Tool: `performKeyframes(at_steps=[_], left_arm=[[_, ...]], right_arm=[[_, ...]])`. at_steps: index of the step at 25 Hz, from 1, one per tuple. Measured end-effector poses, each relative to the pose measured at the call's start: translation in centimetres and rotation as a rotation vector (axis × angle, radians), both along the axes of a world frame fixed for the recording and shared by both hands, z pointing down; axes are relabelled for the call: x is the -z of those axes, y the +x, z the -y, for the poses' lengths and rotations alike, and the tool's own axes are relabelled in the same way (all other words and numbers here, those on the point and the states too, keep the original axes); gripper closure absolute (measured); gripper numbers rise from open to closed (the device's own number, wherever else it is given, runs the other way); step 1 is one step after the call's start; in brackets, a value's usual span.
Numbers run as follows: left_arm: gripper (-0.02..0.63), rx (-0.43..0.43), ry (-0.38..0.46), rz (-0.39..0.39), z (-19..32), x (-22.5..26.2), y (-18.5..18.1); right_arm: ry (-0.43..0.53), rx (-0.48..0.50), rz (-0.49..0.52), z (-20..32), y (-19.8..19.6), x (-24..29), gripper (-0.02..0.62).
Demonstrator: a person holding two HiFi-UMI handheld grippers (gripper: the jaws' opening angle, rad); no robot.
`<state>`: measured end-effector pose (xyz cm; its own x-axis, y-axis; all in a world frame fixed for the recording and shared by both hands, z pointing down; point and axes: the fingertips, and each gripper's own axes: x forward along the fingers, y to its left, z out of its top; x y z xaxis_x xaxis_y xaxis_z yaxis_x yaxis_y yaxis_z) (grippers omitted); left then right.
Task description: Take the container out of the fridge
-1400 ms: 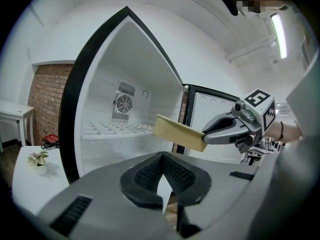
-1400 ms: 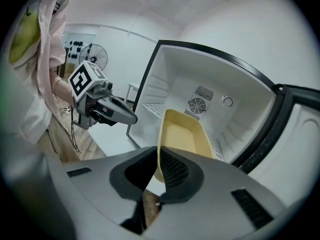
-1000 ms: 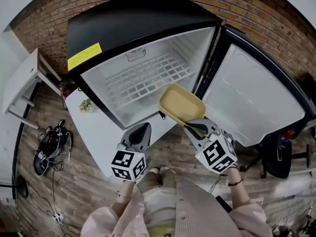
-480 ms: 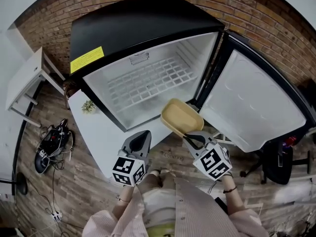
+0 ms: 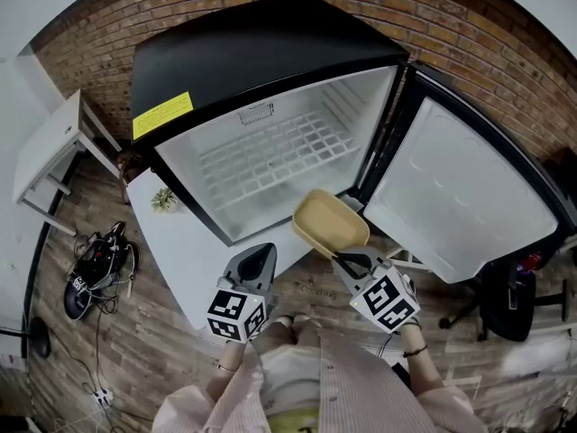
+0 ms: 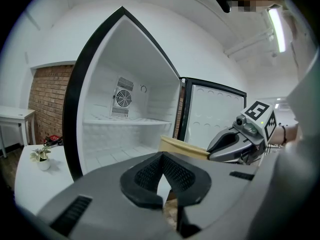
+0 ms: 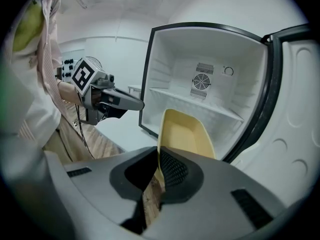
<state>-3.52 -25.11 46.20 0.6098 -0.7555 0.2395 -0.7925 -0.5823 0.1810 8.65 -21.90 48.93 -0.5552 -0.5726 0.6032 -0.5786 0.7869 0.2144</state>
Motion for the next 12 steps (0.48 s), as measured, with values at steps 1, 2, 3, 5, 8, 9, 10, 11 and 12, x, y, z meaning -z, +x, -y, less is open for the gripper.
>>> performKeyframes(at_steps=[1, 2, 3, 5, 8, 9, 10, 11, 12], left_arm=[[0.615, 0.0, 0.0, 0.002, 0.01, -0.01, -0.04], [0.615, 0.0, 0.0, 0.003, 0.03, -0.01, -0.07], [0.615, 0.001, 0.002, 0.003, 0.07, 0.0, -0.11], [0.615, 0.001, 0.006, 0.005, 0.15, 0.1, -0.16], [0.615, 0.001, 0.009, 0.007, 0.2, 0.23, -0.24], [0.615, 0.002, 0.01, 0.007, 0.21, 0.25, -0.25], [0.615, 0.002, 0.011, 0.007, 0.22, 0.26, -0.25], [0.615, 0.002, 0.012, 0.008, 0.24, 0.25, -0.26], [0.615, 0.001, 0.012, 0.009, 0.26, 0.23, -0.26]], right_arm=[[0.003, 0.001, 0.0, 0.03, -0.04, 0.09, 0.574], [0.005, 0.001, -0.001, 0.07, -0.07, 0.21, 0.574], [0.007, 0.0, -0.004, 0.1, -0.05, 0.31, 0.574], [0.011, 0.0, -0.009, 0.15, -0.01, 0.47, 0.574], [0.016, 0.002, -0.016, 0.15, 0.01, 0.65, 0.574], [0.018, 0.002, -0.019, 0.16, 0.02, 0.71, 0.574], [0.021, 0.004, -0.021, 0.17, 0.02, 0.75, 0.574], [0.022, 0.006, -0.023, 0.18, -0.01, 0.79, 0.574], [0.023, 0.008, -0.024, 0.18, -0.04, 0.8, 0.574]])
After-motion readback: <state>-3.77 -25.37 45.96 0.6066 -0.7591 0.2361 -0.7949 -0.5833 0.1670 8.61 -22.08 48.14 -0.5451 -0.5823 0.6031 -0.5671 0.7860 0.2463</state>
